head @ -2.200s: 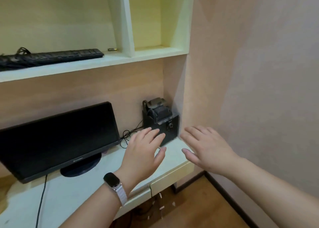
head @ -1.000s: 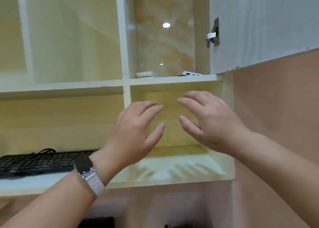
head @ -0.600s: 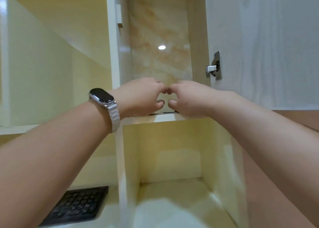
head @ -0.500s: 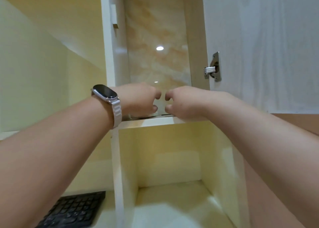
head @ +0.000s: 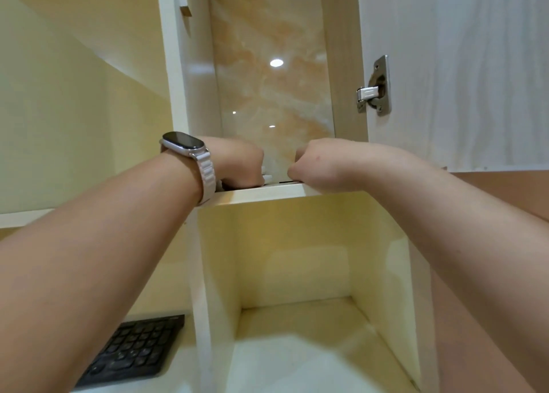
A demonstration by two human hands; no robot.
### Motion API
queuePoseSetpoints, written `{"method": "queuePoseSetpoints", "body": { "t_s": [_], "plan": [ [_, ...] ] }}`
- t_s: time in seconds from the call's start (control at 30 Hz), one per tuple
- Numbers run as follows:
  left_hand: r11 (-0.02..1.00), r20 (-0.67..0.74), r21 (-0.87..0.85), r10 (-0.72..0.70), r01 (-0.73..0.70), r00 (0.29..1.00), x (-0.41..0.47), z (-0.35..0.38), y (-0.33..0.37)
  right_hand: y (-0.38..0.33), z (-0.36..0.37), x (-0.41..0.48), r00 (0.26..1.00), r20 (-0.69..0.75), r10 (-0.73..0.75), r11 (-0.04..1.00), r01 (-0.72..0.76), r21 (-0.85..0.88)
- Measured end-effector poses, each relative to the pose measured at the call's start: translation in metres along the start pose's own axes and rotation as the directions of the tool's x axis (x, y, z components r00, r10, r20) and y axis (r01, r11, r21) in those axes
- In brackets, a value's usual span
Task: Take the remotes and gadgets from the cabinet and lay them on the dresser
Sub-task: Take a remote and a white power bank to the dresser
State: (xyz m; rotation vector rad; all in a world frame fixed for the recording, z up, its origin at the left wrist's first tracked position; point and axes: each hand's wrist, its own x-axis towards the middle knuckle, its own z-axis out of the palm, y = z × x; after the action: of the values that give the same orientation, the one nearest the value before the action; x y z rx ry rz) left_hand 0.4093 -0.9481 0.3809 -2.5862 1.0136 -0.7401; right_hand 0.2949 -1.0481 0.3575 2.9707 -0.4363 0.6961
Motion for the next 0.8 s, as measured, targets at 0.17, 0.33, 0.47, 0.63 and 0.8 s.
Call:
{"method": "queuePoseSetpoints", "body": {
  "t_s": [0.17,0.33,0.47,0.63,0.8],
  "plan": [
    [1.0,-0.068,-0.021,0.002,-0.004,0.998,-0.01,-0.003,0.0,0.002,0.002,-0.002,0.996,-0.082,0.03,0.992,-0.019,0.123],
    [0.994,-0.135,-0.105,-0.042,0.027,0.99,-0.016,-0.004,-0.001,0.003,0.001,-0.011,0.987,-0.162,-0.002,0.98,0.035,0.198],
    [0.983,-0.299,-0.18,-0.089,0.035,0.95,-0.035,-0.007,0.003,0.006,0.007,-0.025,0.975,-0.218,-0.043,0.973,0.09,0.21],
    [0.983,-0.548,-0.179,-0.127,0.032,0.827,-0.068,0.001,0.011,0.01,0.021,-0.04,0.926,-0.365,-0.097,0.97,0.17,0.175],
    [0.983,-0.778,-0.165,-0.082,-0.077,0.623,-0.083,0.039,0.012,0.014,0.037,-0.055,0.828,-0.541,-0.152,0.977,0.207,0.043]
  ]
}}
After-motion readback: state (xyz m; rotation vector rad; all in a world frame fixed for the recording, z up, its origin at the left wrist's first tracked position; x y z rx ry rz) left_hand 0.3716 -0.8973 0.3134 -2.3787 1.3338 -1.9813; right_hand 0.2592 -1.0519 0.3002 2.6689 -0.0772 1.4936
